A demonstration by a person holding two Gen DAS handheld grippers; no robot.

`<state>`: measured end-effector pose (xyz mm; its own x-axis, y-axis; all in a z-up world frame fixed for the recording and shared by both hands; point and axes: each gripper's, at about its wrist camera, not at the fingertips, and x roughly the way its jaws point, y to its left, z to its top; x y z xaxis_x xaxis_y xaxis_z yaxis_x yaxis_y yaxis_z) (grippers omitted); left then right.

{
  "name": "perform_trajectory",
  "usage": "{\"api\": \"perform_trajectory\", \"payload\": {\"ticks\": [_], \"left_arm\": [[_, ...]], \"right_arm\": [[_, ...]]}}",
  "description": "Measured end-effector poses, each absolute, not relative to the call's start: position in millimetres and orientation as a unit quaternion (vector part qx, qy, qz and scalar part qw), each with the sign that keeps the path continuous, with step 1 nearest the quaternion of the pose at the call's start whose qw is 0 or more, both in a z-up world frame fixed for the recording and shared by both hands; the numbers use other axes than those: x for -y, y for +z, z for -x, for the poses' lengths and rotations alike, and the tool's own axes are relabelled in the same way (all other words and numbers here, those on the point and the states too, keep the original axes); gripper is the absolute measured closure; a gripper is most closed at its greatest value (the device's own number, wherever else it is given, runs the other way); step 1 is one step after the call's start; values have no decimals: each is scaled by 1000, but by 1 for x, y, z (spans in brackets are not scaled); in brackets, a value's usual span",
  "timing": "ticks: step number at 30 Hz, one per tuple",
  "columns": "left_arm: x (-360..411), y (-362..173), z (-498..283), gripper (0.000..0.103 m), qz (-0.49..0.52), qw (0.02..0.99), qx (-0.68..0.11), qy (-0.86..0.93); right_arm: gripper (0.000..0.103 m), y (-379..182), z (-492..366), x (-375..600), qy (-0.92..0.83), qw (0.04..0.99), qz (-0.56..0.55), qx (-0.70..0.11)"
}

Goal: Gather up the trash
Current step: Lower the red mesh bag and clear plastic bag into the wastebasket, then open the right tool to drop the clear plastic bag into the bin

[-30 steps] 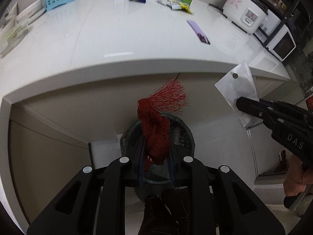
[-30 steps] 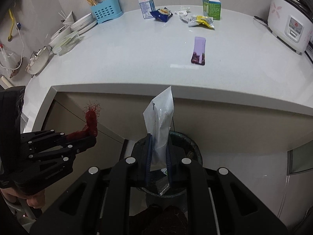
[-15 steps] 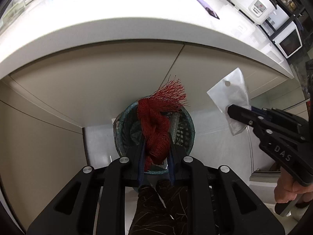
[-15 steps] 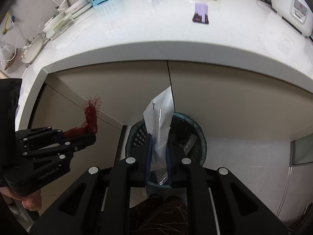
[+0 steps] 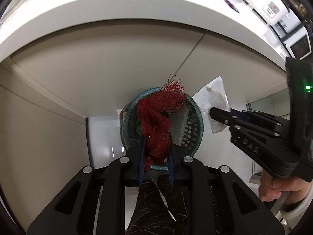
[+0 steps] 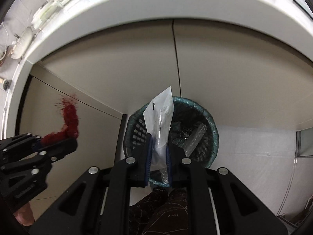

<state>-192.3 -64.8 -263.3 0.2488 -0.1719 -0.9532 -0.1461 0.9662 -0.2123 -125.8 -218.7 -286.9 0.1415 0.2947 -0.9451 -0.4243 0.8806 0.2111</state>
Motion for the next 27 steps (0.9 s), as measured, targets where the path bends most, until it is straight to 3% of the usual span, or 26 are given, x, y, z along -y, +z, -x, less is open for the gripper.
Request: {"api": "perform_trajectory", "payload": {"ticks": [11,27], "left_arm": [[56,-277,190,85,142,768,-625,5],[53,-276,197,85,149,763,-630,10]], "right_arm": [[90,-324,124,205,231,732,62,-638],[70,-346,120,188,227,714,76,-658]]}}
